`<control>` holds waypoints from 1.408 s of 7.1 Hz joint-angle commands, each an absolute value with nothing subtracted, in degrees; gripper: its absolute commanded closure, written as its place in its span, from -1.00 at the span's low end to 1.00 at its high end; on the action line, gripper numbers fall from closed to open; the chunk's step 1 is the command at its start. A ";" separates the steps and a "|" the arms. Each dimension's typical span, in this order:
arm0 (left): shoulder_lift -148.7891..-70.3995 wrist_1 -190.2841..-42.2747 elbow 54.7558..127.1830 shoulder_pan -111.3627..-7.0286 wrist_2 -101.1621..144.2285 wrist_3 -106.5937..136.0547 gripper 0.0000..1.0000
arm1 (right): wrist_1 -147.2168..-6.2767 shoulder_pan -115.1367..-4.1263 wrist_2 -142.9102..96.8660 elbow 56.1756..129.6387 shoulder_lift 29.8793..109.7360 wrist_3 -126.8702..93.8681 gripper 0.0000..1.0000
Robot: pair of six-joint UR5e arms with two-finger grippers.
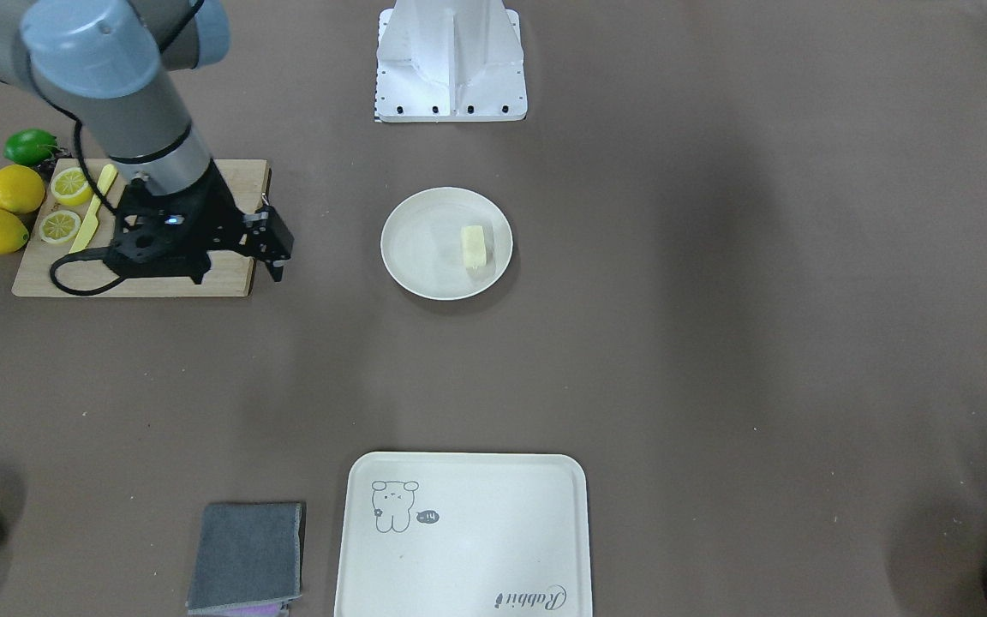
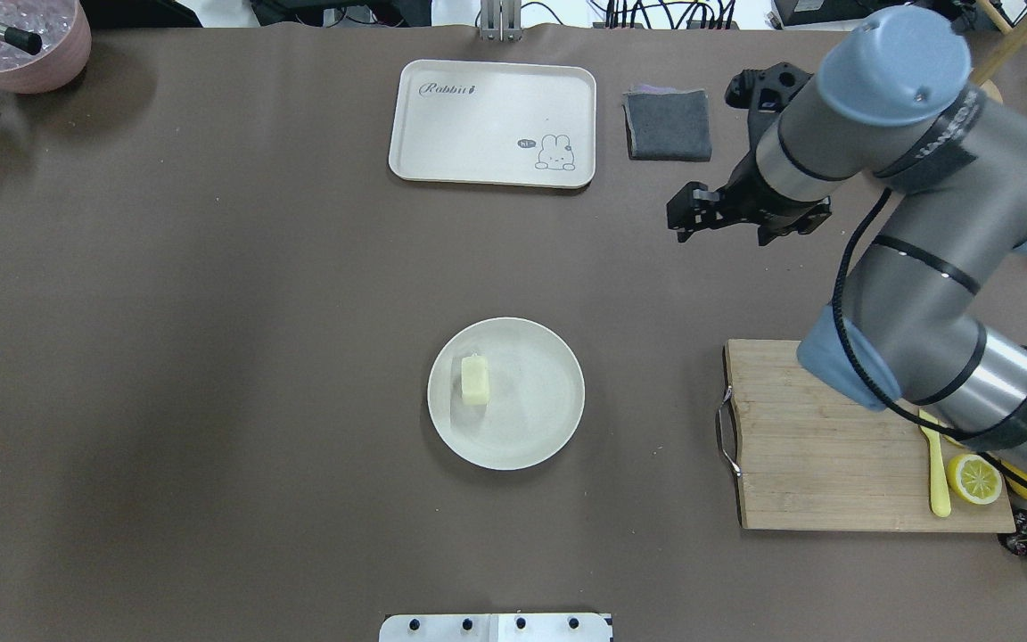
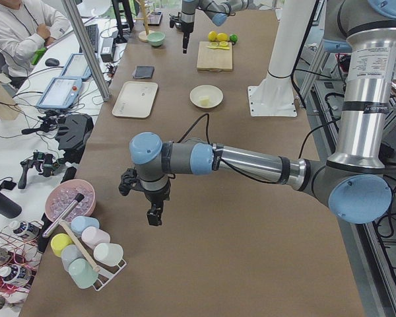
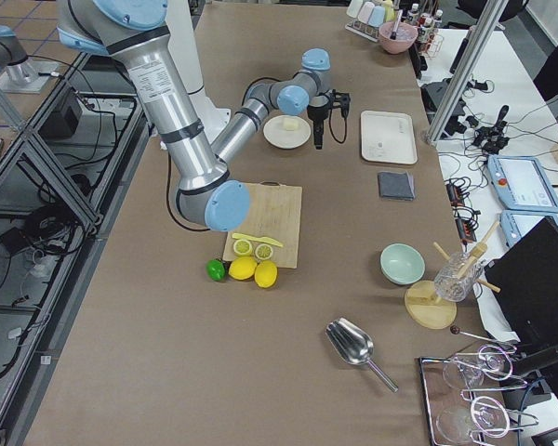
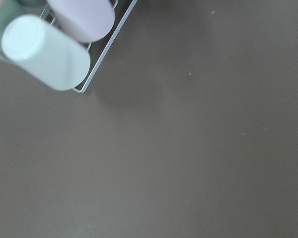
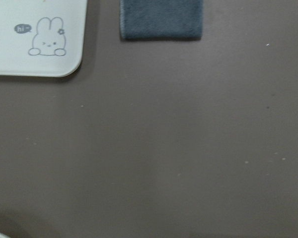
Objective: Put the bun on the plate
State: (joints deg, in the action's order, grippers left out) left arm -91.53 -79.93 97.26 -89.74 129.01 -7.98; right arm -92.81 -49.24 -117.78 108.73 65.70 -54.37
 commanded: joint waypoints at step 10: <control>-88.42 -80.33 98.17 -90.70 132.80 -7.73 -0.96 | -110.41 -92.97 -128.57 103.37 99.04 11.87 -1.00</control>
